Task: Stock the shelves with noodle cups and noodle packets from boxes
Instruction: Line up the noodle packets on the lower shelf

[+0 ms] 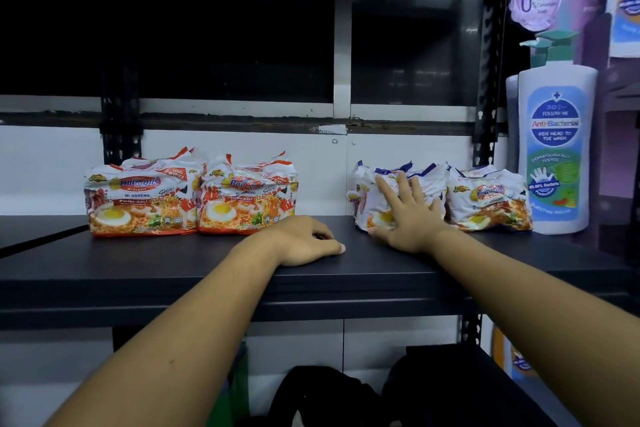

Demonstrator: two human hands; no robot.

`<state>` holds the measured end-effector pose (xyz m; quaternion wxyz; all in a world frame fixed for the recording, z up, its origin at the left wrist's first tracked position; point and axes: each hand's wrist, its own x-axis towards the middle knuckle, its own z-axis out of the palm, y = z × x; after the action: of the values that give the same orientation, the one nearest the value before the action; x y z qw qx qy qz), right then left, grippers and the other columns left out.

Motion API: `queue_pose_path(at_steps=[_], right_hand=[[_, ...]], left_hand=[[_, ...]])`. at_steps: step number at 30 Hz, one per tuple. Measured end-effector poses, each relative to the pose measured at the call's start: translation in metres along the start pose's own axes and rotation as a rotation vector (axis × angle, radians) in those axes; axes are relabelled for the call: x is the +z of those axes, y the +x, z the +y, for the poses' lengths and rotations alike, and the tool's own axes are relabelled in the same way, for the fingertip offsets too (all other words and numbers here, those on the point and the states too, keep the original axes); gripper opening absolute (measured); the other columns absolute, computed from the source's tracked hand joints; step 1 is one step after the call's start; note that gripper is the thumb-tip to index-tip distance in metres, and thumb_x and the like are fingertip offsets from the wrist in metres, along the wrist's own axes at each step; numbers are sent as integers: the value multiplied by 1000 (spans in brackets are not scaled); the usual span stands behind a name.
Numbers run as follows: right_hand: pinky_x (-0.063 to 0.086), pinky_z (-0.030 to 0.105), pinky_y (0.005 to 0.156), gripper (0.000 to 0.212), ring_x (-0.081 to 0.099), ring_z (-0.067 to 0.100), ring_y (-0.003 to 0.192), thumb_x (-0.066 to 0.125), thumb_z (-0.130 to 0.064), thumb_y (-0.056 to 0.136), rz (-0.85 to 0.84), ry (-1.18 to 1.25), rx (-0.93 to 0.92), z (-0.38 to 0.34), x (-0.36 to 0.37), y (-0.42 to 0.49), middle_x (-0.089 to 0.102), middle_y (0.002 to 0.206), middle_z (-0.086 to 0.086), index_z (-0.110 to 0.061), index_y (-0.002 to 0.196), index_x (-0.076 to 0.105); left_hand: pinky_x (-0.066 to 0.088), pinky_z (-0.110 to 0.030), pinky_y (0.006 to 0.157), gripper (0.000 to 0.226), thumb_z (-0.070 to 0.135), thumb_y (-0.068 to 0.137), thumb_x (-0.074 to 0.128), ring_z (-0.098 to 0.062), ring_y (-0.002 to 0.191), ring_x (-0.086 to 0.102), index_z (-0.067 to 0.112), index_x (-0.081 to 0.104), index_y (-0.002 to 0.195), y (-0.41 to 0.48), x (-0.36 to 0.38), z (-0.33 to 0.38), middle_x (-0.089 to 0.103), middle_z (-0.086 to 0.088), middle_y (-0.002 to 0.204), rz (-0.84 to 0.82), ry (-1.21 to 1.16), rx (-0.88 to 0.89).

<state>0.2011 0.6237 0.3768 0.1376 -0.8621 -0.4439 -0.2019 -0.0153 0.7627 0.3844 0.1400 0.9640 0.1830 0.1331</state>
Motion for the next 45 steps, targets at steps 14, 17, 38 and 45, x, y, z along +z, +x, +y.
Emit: queue_pose_path(at_steps=[14,17,38,45], right_hand=[[38,41,110,58,48,24,135,34,-68,101,-297,146,-51,-35,-45,-94,51,152,1,-37,148,47],[39,43,107,56,48,23,136,20,-63,105,-237,50,-71,-42,-47,-124,51,152,-4,-37,144,51],[18,30,125,68,19,1,151,40,-61,102,-212,249,-310,-51,3,-308,28,165,-15,-34,161,21],[35,27,111,90,39,10,142,60,-69,89,-685,254,-245,-28,92,-372,39,160,-11,-32,161,21]], left_hand=[[47,-39,105,42,64,93,57,-15,115,58,38,73,123,-1,0,3,67,9,130,24,64,1],[49,-38,101,42,62,95,56,-15,110,60,35,74,122,-5,-1,7,69,8,126,44,106,5],[36,-29,120,54,51,99,53,-3,143,44,23,61,144,-193,104,20,57,9,149,245,79,378],[41,-31,115,53,52,99,57,-11,136,53,20,64,140,-245,233,-5,59,4,147,-129,-3,245]])
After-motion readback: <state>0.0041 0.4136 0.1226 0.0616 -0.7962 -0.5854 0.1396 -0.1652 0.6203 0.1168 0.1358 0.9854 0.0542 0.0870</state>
